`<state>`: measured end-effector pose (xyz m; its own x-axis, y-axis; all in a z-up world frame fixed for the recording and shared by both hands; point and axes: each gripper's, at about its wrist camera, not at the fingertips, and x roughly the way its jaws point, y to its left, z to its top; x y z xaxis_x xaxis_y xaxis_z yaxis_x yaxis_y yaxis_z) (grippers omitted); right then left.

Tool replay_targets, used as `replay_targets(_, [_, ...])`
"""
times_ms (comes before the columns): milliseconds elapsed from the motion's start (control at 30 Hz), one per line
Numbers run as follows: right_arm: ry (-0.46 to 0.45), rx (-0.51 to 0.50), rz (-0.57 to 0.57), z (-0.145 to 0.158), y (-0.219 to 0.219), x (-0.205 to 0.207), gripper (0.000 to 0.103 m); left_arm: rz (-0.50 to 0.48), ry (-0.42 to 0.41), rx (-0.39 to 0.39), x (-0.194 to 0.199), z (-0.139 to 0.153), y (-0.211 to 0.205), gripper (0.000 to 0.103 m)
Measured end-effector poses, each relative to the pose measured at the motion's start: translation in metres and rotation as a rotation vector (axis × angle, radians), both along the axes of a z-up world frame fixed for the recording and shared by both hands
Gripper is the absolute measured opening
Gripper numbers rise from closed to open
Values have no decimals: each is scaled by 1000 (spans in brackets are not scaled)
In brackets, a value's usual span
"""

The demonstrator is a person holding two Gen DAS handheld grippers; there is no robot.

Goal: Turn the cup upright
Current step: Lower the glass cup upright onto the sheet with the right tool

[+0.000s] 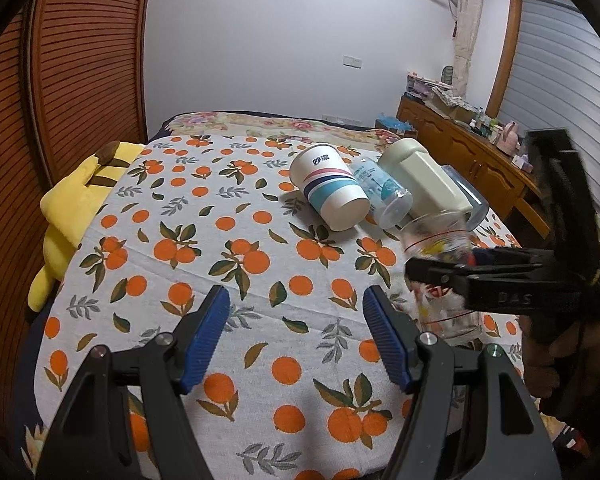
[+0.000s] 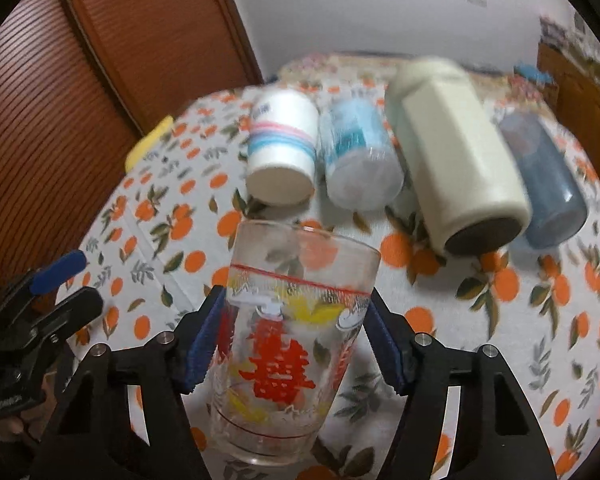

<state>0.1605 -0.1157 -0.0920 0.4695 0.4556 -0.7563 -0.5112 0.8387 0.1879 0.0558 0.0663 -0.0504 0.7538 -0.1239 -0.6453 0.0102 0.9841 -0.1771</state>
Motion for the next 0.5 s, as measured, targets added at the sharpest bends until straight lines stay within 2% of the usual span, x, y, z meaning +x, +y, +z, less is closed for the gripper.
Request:
replay_targets(233, [-151,-9,20,15,-5,-11,66,17,-67,18,-1,10,-2,69])
replay_targets(500, [-219,-49,43,16,-3,-20,65,24,-126,36,-2,23,-7,69])
